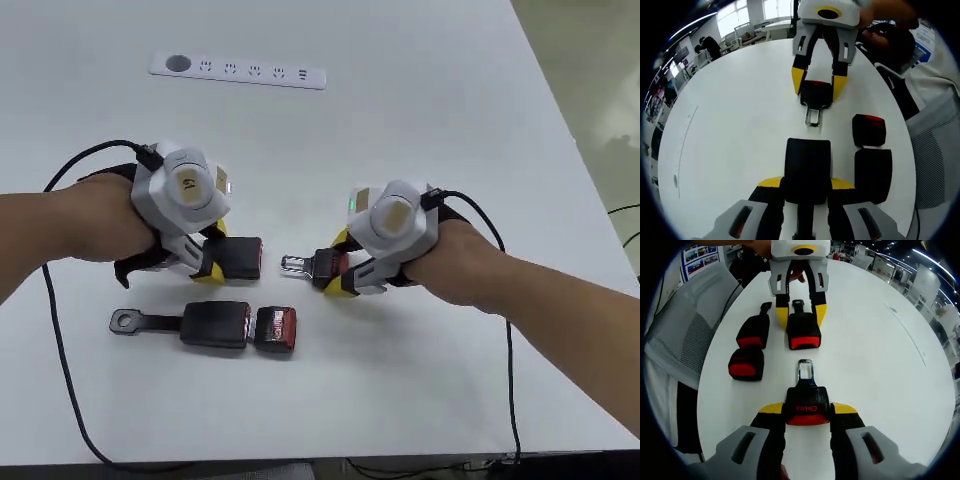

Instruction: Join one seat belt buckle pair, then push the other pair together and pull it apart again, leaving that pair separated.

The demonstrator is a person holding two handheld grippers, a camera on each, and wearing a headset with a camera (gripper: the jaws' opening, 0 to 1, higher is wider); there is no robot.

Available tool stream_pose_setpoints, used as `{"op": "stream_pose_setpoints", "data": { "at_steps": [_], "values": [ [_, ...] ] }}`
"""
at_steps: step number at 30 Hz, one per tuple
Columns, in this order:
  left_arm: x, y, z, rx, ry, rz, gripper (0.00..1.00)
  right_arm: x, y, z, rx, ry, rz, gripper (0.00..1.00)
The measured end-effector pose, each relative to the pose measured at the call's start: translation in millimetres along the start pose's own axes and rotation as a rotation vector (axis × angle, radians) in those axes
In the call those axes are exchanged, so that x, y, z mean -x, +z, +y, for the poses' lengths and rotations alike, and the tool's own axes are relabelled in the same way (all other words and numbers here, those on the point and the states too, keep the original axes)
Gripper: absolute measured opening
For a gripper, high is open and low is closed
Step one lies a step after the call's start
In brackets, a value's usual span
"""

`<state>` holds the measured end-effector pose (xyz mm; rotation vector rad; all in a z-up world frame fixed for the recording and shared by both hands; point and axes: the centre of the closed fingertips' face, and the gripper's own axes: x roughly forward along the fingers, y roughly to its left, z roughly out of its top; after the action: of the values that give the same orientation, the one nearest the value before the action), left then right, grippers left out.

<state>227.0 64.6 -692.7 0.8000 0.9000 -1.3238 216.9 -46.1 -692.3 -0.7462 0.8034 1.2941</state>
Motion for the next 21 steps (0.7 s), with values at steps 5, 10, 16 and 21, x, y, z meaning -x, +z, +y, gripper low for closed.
{"op": "stream_pose_setpoints", "data": {
  "at_steps": [5, 10, 16, 21],
  "values": [
    [0.4, 1.5, -2.4, -0.002, 0.000, 0.003, 0.34, -6.1, 12.0, 2.1, 0.016, -0.004, 0.003, 0.32],
    [0.0, 0.6, -1.8, -0.005, -0.002, 0.007, 0.34, -11.4, 20.0, -0.8, 0.023, -0.008, 0.008, 0.32],
    [-0.5, -0.2, -0.8, -0.008, -0.003, 0.008, 0.34, -13.3, 26.2, 2.2, 0.027, -0.007, -0.001, 0.32],
    [-0.4, -0.1, -0.1, -0.023, -0.009, 0.008, 0.33, -16.0, 32.5, 2.4, 0.031, 0.002, -0.013, 0.32]
  ]
}}
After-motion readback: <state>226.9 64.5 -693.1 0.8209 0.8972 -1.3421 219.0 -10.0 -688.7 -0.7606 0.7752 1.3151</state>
